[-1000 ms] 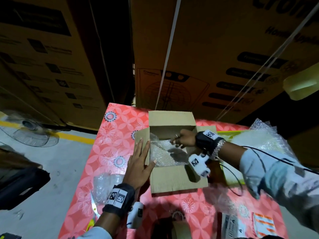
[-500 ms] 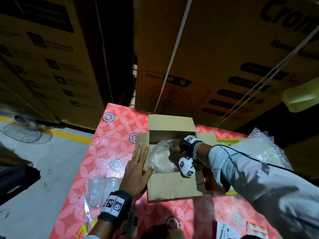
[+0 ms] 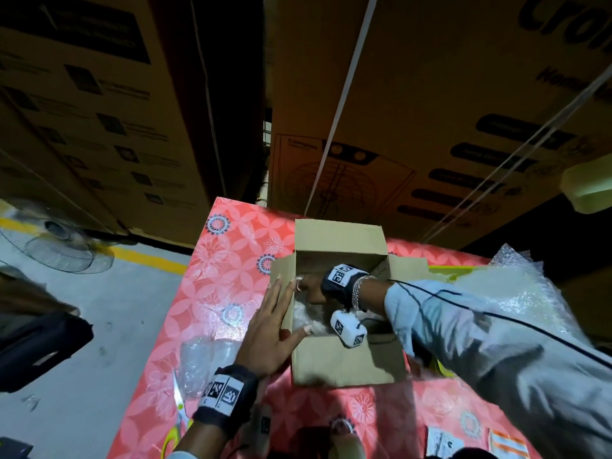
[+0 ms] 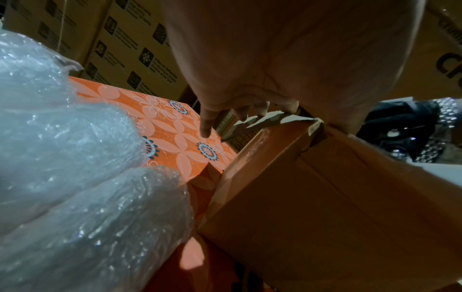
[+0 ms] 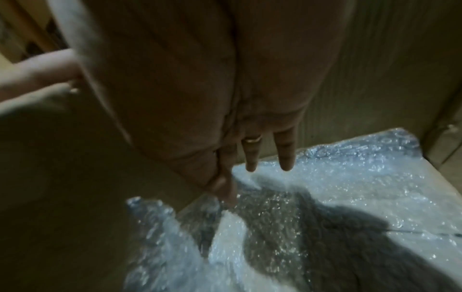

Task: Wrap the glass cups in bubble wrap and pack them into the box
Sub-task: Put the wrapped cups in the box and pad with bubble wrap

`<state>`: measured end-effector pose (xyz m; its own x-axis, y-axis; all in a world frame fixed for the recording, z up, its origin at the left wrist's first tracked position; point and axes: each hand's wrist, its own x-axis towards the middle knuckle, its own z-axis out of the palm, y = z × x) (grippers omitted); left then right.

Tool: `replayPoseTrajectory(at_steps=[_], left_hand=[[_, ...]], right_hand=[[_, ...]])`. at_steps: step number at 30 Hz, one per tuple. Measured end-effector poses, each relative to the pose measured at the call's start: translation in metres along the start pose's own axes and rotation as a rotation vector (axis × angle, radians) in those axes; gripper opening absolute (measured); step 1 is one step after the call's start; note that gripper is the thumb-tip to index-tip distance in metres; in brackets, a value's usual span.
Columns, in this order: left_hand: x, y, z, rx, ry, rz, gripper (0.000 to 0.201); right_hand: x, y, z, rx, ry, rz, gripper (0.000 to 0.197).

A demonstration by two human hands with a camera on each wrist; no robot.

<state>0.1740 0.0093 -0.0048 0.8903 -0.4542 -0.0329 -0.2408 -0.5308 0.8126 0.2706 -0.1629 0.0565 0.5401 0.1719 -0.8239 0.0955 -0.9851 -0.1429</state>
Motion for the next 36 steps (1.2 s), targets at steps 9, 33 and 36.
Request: replayPoseTrajectory(at_steps=[9, 33, 36], left_hand=[[-0.001, 0.009, -0.005, -0.018, -0.052, -0.016, 0.100], [0.000, 0.010, -0.006, 0.070, -0.020, -0.018, 0.114], [-0.002, 0.011, -0.007, 0.080, -0.019, -0.034, 0.115]], right_hand=[[-0.025, 0.035, 0.000, 0.172, -0.057, -0.165, 0.032], [-0.029, 0.076, 0.066, 0.115, -0.171, 0.203, 0.045], [-0.026, 0.074, 0.068, 0.126, -0.121, 0.241, 0.040]])
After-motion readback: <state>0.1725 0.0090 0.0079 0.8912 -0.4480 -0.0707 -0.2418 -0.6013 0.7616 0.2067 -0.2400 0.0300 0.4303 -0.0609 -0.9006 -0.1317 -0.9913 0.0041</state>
